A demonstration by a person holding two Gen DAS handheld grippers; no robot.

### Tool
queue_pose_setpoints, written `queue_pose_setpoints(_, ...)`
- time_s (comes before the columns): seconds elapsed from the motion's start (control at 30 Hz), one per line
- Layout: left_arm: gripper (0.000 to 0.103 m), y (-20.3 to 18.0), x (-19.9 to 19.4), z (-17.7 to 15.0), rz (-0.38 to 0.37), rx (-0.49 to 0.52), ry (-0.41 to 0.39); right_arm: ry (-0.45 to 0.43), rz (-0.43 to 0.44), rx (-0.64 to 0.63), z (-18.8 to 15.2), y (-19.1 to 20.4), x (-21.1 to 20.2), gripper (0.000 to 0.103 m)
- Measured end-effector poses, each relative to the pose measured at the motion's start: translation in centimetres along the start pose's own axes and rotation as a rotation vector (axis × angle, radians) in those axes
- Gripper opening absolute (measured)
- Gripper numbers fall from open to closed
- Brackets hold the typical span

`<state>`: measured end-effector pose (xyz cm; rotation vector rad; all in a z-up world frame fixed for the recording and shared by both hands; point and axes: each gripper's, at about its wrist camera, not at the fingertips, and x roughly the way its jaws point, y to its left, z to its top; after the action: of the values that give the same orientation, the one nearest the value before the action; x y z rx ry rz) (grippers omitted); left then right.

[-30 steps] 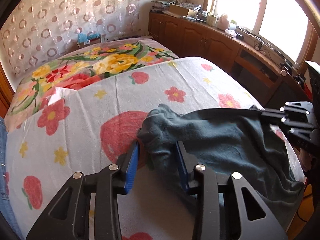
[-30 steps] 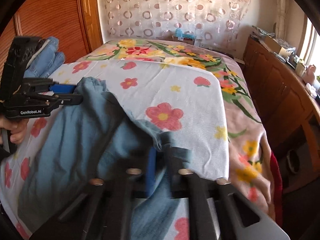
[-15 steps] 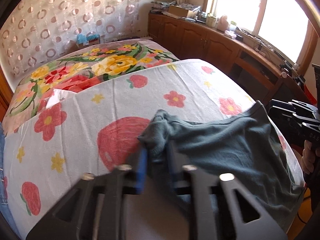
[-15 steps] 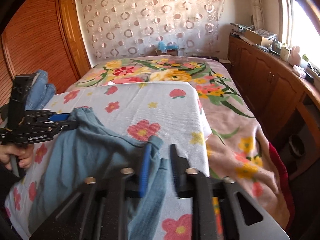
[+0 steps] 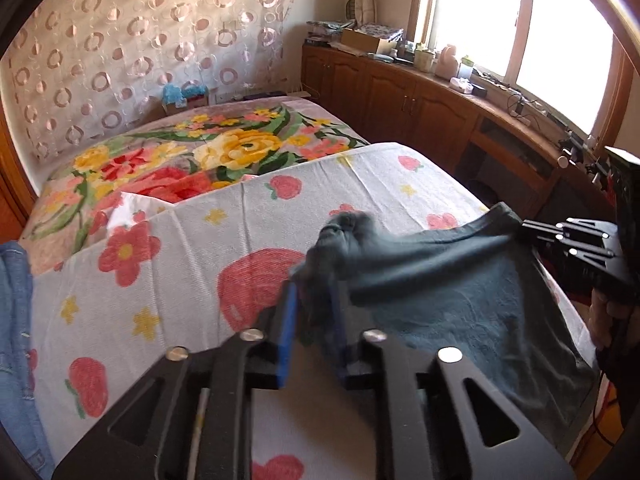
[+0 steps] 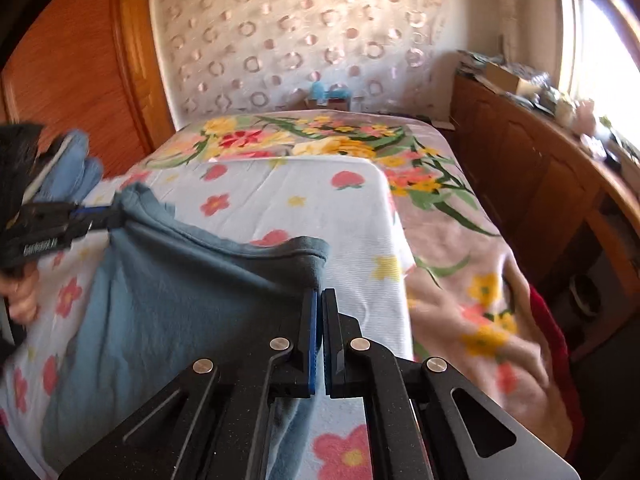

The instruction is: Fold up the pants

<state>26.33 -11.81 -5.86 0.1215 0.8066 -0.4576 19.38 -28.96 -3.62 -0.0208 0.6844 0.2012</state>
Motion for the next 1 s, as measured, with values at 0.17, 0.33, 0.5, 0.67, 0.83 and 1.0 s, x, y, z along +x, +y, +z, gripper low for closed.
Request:
queue_pose_setpoints(0.17,0.044,-0.6,-2.0,-0.8,0.001,0.019,-0.026,0.007,-0.031,0.021,-0.4,-0.2,-1.2,0.029)
queue_pose_setpoints(0.33,0.044,-1.7,-3.7,-2.1,-0.006,0.050,-0.026,-0.032,-0.011,0.027,-1.7,0.7,-4.1,0.029)
queue_pose_setpoints(0.5,0.045,-2.7,-4.8,-4.0,-0.005,0.068,-0.005,-0.049,0.003,0.020,-3.9,1.9,-6.8,0.029)
queue_pose_setpoints(0.67,0.045,-3.6,-5.9,-6.1,-0.034,0.055,-0.002,-0.056,0.020,0.011,-6.1,3.1,-9.3,0.029)
queue_pose_setpoints(0.83,0.045,-5.0,-7.4,-7.7,-0.055,0.055,-0.014,-0.058,0.031,0.010,-8.1,3.6,-11.0,0.030)
queue_pose_setpoints(1.0,0.031,-6.0,-8.8,-9.5,-0.037,0.065,-0.041,-0.052,0.029,0.014,-9.5,4.2,-12.4,0.030)
